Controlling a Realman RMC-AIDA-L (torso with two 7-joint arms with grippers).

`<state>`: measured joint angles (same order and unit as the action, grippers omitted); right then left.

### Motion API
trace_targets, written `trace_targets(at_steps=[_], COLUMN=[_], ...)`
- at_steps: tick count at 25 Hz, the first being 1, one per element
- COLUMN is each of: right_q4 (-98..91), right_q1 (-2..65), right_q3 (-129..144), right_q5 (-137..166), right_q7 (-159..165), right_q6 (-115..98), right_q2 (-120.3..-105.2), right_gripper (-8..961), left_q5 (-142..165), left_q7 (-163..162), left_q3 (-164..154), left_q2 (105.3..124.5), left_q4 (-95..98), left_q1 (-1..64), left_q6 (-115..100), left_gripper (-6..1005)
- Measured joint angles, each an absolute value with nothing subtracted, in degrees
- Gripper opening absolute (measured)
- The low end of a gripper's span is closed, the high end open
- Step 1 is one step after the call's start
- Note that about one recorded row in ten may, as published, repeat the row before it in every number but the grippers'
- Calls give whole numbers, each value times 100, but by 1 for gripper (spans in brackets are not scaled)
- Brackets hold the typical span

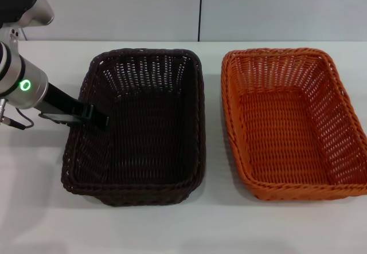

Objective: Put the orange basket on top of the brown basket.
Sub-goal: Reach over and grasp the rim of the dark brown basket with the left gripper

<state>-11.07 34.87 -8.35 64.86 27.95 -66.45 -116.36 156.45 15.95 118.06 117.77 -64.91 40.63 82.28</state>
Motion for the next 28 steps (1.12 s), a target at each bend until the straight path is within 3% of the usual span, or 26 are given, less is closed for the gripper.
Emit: trace_targets(at_steps=[10, 19, 28], right_q4=[-1107, -1107, -1120], right_q1=[3479, 3458, 3473], right_q3=[-835, -835, -835], right_q5=[6486, 6487, 6487], right_q7=[2795, 2795, 2795], right_q6=[-6585, -6572, -6563], right_q2=[-11636, -11636, -11630], right_gripper=[802, 801, 801], left_q5=[15632, 15630, 15638], left_q7=[1637, 1701, 1949], left_q3=[11812, 11838, 12185], left_q2=[11777, 11766, 11700], left_q4=[-6570, -6570, -7412], left_q1=[4029, 4044, 3939], left_q6=[8226, 8253, 8609], left_gripper=[694, 254, 225])
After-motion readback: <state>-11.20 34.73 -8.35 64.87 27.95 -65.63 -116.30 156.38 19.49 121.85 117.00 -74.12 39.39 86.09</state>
